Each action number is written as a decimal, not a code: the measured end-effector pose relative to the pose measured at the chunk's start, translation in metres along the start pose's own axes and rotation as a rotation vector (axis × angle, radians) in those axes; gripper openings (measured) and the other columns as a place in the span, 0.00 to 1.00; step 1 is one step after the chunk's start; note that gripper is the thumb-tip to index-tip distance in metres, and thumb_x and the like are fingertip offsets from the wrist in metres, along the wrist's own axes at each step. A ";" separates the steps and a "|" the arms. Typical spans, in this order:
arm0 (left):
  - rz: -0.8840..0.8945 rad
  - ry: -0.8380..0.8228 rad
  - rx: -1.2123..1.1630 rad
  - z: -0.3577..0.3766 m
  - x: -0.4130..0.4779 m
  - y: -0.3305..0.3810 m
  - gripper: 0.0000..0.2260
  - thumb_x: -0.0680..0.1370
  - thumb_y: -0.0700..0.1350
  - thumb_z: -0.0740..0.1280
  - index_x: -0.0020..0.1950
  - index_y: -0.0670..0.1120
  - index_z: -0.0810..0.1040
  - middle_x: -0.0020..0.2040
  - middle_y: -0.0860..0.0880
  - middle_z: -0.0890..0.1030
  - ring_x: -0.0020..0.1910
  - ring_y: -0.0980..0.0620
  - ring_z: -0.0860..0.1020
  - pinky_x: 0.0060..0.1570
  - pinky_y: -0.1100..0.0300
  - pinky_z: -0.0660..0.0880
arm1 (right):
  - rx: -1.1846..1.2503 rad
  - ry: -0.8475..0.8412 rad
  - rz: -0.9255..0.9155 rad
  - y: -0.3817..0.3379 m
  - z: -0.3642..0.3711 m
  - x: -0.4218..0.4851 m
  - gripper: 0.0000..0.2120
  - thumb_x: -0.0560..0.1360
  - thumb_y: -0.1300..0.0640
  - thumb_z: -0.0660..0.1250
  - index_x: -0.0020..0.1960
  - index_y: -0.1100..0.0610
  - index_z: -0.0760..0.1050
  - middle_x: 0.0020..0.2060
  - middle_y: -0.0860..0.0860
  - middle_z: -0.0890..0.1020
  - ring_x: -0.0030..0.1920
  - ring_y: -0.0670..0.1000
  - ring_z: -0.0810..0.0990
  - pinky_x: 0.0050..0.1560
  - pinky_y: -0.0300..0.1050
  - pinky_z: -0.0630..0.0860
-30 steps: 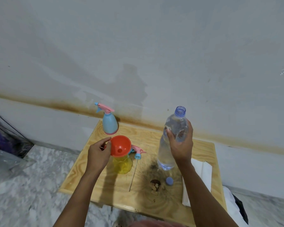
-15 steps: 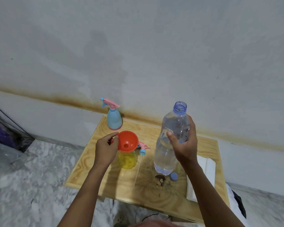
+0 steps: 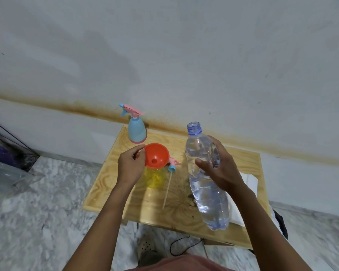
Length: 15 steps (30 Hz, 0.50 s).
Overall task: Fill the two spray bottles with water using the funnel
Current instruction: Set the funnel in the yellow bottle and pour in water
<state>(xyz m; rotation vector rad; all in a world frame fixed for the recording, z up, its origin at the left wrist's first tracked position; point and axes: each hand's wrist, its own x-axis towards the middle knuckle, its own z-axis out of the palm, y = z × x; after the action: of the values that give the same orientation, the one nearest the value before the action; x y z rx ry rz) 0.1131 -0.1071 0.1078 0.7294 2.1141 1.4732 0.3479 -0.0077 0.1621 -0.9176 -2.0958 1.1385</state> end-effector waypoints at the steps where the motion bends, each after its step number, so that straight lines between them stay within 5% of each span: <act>1: -0.003 -0.002 -0.003 0.000 0.000 -0.001 0.12 0.81 0.44 0.66 0.62 0.45 0.82 0.43 0.53 0.80 0.45 0.54 0.79 0.55 0.50 0.80 | 0.004 -0.019 0.016 0.002 0.000 -0.002 0.29 0.70 0.39 0.71 0.68 0.36 0.65 0.54 0.32 0.80 0.52 0.36 0.82 0.48 0.31 0.77; 5: 0.001 -0.002 -0.004 0.000 -0.002 -0.001 0.12 0.81 0.44 0.65 0.63 0.45 0.82 0.43 0.54 0.80 0.45 0.55 0.78 0.55 0.54 0.79 | 0.027 -0.102 0.084 0.008 0.003 -0.007 0.31 0.69 0.38 0.72 0.70 0.38 0.66 0.56 0.40 0.82 0.52 0.43 0.84 0.49 0.51 0.83; 15: -0.022 0.002 -0.039 -0.002 -0.002 -0.004 0.12 0.81 0.44 0.65 0.62 0.45 0.82 0.45 0.50 0.82 0.45 0.54 0.79 0.51 0.58 0.79 | 0.025 -0.234 0.120 0.012 0.017 -0.008 0.30 0.72 0.42 0.72 0.71 0.44 0.68 0.55 0.43 0.83 0.50 0.41 0.84 0.43 0.36 0.80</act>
<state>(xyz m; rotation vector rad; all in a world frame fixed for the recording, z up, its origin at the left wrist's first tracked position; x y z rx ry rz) 0.1130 -0.1109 0.1046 0.6884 2.0827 1.5000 0.3435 -0.0172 0.1429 -0.9483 -2.2288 1.3898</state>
